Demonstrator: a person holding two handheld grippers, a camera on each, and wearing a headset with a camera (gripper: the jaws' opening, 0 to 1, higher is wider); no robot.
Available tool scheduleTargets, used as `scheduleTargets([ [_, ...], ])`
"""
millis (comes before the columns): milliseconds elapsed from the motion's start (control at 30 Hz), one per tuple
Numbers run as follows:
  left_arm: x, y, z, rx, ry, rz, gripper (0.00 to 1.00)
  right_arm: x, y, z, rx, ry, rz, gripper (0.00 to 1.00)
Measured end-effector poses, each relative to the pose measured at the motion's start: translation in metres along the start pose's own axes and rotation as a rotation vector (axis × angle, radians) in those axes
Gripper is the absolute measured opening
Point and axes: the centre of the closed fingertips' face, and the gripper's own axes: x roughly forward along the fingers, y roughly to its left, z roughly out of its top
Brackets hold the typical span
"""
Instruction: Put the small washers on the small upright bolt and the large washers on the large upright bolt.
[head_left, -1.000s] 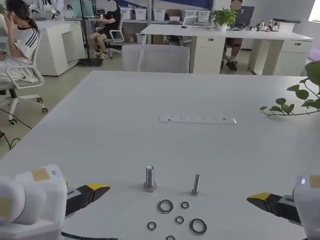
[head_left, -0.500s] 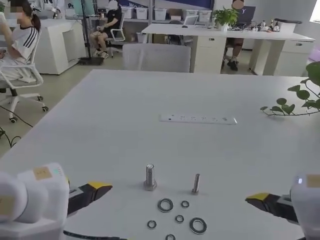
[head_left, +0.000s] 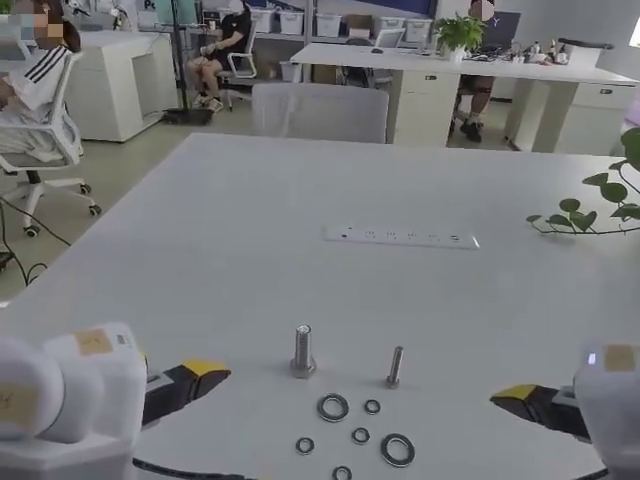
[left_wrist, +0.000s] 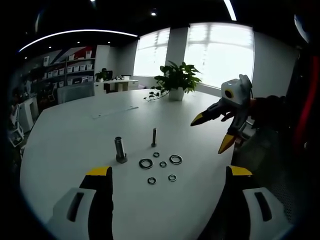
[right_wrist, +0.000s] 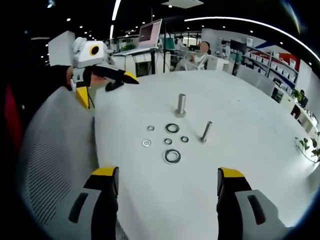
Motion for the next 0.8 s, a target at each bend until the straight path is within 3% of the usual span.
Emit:
scheduleTargets([
  [367,0.0,-0.001,0.001,0.002,-0.004,-0.001,0.94,0.007,-0.005,0.013,-0.069,0.041,0.026,0.77],
  [800,0.001,-0.004,-0.002,0.004,0.01,-0.008,0.93,0.021,-0.01,0.018,-0.17,0.154,0.089,0.67],
])
